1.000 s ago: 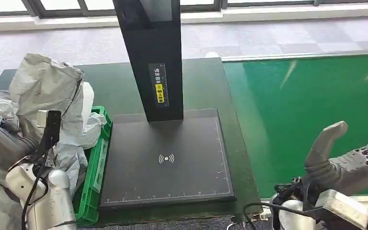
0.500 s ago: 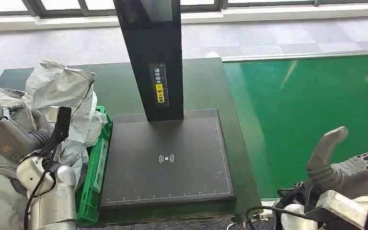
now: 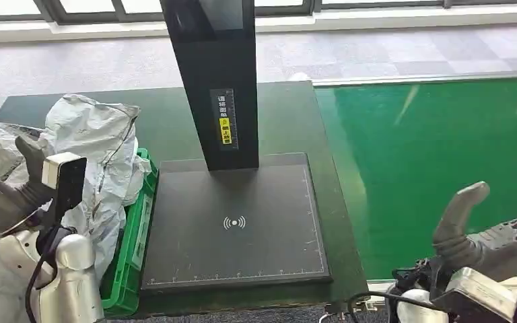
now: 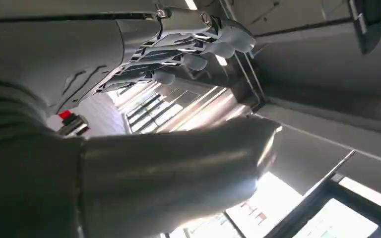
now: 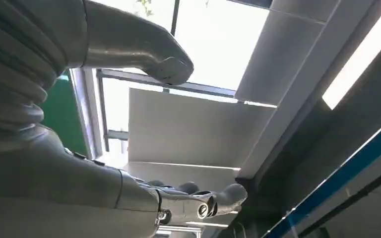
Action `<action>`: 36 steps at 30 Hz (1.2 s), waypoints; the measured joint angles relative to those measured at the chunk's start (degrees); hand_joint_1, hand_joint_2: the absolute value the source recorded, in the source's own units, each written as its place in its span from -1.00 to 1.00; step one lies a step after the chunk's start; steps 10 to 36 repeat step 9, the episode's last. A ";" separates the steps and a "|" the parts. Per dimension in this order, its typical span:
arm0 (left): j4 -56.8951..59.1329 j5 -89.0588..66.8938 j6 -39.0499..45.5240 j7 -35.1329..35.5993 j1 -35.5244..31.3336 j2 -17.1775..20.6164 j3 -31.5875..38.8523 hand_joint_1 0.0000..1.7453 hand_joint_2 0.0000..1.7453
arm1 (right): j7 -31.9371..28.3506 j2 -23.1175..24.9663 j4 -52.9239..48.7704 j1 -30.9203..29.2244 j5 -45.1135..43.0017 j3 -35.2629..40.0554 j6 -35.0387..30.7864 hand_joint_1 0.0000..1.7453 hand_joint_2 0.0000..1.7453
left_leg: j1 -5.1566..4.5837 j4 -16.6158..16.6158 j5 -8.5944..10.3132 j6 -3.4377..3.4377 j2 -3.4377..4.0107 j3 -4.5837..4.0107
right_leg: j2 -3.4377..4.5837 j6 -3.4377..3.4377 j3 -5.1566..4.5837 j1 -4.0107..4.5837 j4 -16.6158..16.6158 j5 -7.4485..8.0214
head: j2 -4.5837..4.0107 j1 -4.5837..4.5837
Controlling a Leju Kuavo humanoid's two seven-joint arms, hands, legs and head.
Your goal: Moved the parcel from conveyor to table for the left to box.
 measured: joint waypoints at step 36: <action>-4.26 0.44 0.00 -0.02 0.42 0.15 -1.62 -1.00 -1.00 | 0.00 0.00 0.07 0.04 -0.02 -0.31 0.00 -1.00 1.00 | 0.00 0.00 0.02 -0.01 0.02 0.02 | 0.01 -0.01 0.01 -0.01 0.01 0.01 | 0.00 0.02</action>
